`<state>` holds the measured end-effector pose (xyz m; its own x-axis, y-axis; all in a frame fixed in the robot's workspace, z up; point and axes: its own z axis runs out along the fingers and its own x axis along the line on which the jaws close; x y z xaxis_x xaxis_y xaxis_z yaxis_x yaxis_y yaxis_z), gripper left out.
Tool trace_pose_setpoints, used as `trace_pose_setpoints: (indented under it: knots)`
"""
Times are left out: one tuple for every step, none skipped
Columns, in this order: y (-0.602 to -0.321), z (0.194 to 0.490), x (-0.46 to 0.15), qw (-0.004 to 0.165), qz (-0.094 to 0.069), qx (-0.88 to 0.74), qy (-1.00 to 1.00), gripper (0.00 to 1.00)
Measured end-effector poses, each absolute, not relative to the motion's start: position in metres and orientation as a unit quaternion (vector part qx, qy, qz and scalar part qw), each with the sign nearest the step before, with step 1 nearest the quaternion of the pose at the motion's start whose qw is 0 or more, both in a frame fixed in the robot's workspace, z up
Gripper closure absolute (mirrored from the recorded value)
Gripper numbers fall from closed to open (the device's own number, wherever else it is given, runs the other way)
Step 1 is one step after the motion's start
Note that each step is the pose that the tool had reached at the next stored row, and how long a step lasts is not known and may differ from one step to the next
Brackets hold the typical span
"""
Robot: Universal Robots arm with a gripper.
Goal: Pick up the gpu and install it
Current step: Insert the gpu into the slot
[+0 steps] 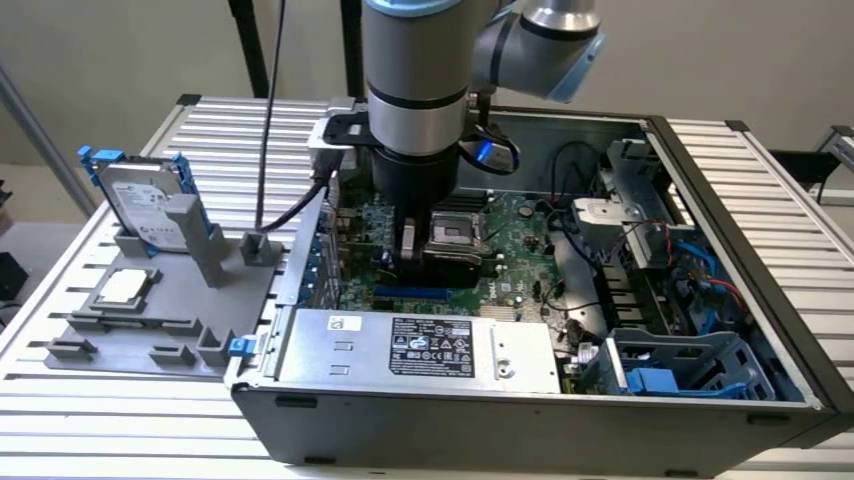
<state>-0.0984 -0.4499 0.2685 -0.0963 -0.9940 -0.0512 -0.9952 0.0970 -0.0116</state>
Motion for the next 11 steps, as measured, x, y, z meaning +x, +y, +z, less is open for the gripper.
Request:
trace_pose_setpoints:
  knots:
    - [-0.4499, 0.2675, -0.0984, 0.023, 0.013, -0.672, 0.74, 0.72]
    - [-0.4499, 0.2666, -0.0984, 0.023, 0.013, -0.672, 0.74, 0.72]
    - [-0.4498, 0.2658, -0.0985, 0.023, 0.013, -0.672, 0.74, 0.72]
    - [-0.4498, 0.2649, -0.0985, 0.023, 0.013, -0.672, 0.74, 0.72]
    - [-0.4498, 0.264, -0.0985, 0.023, 0.013, -0.672, 0.74, 0.72]
    - [-0.4498, 0.2632, -0.0986, 0.023, 0.013, -0.673, 0.739, 0.72]
    - [-0.4498, 0.2625, -0.0987, 0.023, 0.013, -0.674, 0.738, 0.72]
    - [-0.4499, 0.2619, -0.0987, 0.023, 0.013, -0.675, 0.737, 0.72]
    - [-0.4499, 0.2615, -0.0989, 0.023, 0.013, -0.676, 0.737, 0.72]
    - [-0.4499, 0.2612, -0.0991, 0.023, 0.013, -0.677, 0.736, 0.72]
    - [-0.4499, 0.2611, -0.0992, 0.023, 0.013, -0.677, 0.736, 0.72]
